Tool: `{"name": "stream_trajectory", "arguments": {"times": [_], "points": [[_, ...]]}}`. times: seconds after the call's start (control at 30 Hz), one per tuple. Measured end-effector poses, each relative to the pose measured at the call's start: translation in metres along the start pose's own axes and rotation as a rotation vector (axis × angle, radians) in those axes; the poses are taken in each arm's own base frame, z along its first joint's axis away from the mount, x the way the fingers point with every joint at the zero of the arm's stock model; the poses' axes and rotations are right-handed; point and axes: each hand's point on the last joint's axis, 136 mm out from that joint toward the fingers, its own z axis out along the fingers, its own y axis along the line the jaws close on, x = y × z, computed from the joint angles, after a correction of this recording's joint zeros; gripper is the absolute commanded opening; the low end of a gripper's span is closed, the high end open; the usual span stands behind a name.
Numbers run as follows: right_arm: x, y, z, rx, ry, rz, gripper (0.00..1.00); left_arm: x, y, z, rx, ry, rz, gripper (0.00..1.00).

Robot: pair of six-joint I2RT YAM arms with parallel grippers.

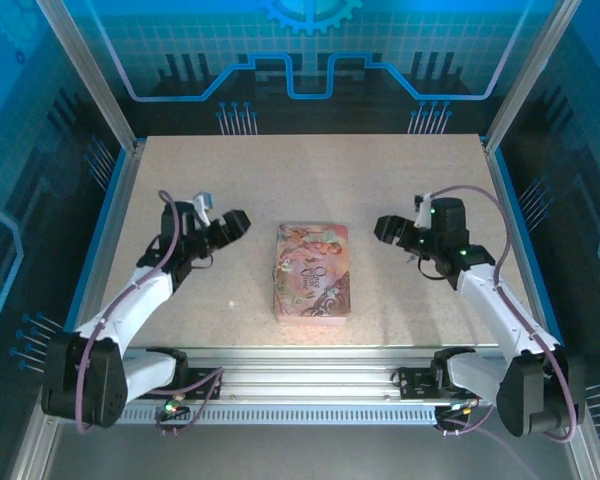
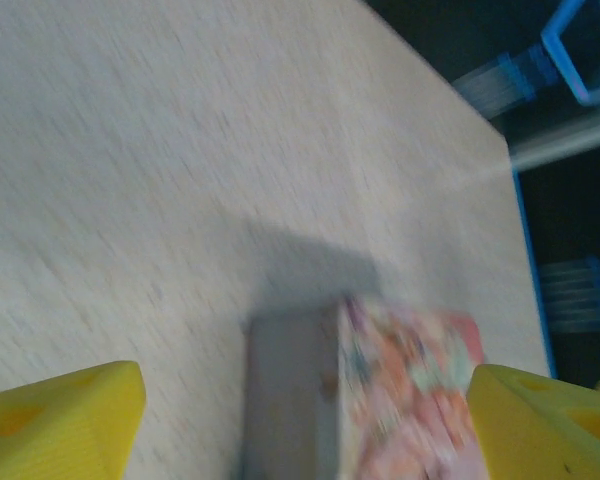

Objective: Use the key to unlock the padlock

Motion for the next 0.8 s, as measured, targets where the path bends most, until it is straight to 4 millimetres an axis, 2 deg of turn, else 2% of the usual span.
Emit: {"name": "stream_trajectory", "arguments": {"times": [0.13,0.23,0.37,0.5,0.63,0.8], "points": [[0.051,0.017,0.005,-0.049,0.138,-0.028,0.76,0.069,-0.012,0.006,0.053,0.197,-0.018,0.71],[0.079,0.023,0.011,-0.062,0.212,-0.041,0.71,0.096,-0.019,0.008,0.068,0.274,-0.017,0.67],[0.107,0.022,0.023,-0.050,0.297,-0.030,0.66,0.112,-0.021,0.013,0.062,0.324,-0.024,0.62],[0.122,0.025,0.034,-0.048,0.350,-0.028,0.58,0.126,-0.018,0.020,0.045,0.369,-0.031,0.51],[0.127,0.027,0.042,-0.049,0.367,-0.018,0.52,0.136,-0.013,0.028,0.028,0.400,-0.045,0.44],[0.121,0.032,0.049,-0.060,0.359,-0.012,0.44,0.138,-0.012,0.033,0.025,0.406,-0.050,0.41]]}}
